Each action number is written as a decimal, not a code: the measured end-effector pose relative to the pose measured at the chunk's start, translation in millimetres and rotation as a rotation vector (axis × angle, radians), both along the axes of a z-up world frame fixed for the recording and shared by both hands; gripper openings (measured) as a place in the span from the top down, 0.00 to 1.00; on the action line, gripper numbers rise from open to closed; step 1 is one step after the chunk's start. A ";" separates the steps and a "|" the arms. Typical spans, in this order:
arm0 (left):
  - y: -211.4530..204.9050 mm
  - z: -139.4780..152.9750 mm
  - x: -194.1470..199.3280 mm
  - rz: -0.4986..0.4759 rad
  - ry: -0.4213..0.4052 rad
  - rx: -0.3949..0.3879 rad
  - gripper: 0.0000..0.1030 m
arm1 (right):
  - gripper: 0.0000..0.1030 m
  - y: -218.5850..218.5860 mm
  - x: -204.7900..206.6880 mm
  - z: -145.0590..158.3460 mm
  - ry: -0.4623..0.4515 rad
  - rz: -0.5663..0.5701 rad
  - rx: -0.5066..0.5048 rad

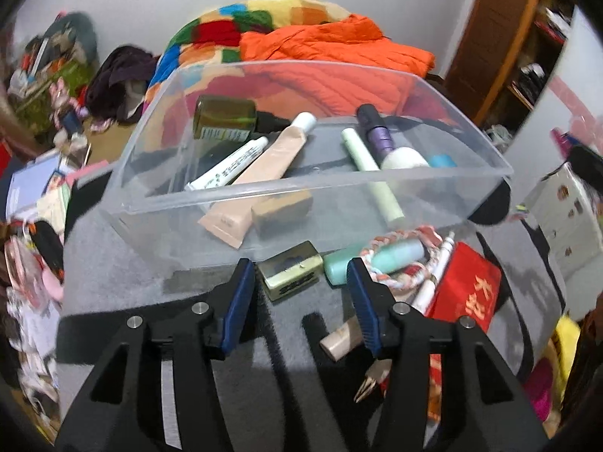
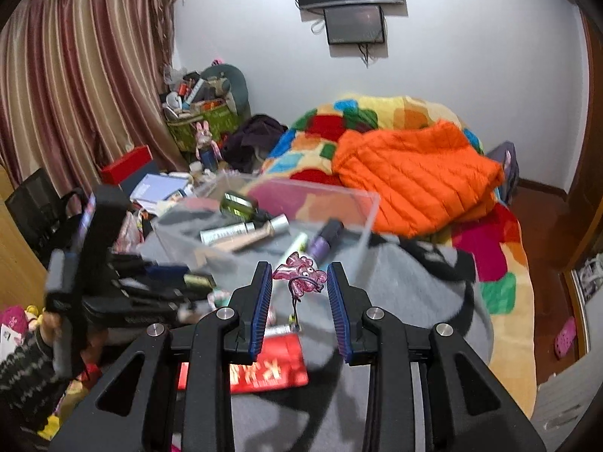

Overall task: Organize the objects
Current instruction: 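Grasp the gold compact with the left tool while the right tool grasps the pink charm, then grasp the red tea bag with the left tool while the right tool grasps the blue card box, then carry the tea bag and card box over the clear box and open both tools, then grasp the beige cylindrical tube with the left tool while the right tool grasps the white pen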

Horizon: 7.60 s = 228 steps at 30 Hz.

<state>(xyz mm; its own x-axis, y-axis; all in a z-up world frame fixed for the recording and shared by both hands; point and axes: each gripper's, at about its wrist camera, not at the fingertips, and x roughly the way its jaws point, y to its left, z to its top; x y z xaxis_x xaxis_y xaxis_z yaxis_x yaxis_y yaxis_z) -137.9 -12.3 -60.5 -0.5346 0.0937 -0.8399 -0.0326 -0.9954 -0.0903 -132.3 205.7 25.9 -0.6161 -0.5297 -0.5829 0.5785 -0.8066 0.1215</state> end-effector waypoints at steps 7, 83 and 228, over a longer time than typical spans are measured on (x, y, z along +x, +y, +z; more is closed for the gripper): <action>-7.1 -3.0 2.2 0.061 0.008 0.037 0.64 | 0.73 -23.5 -15.5 21.6 0.058 0.018 -0.025; 77.4 1.6 77.7 -0.329 0.076 -0.008 0.44 | 0.45 26.1 10.3 -66.2 -0.218 -0.058 0.064; 20.2 -4.7 59.6 -0.252 0.009 -0.074 0.86 | 0.40 -40.4 -5.2 -92.6 -0.270 0.241 0.136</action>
<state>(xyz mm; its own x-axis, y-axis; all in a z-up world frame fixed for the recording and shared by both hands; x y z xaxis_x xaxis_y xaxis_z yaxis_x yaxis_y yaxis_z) -78.3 8.0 -65.2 -0.5098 0.1635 -0.8446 -0.2811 -0.9595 -0.0161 -137.5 165.3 -66.7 -0.2984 -0.5474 -0.7819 0.7150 -0.6709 0.1969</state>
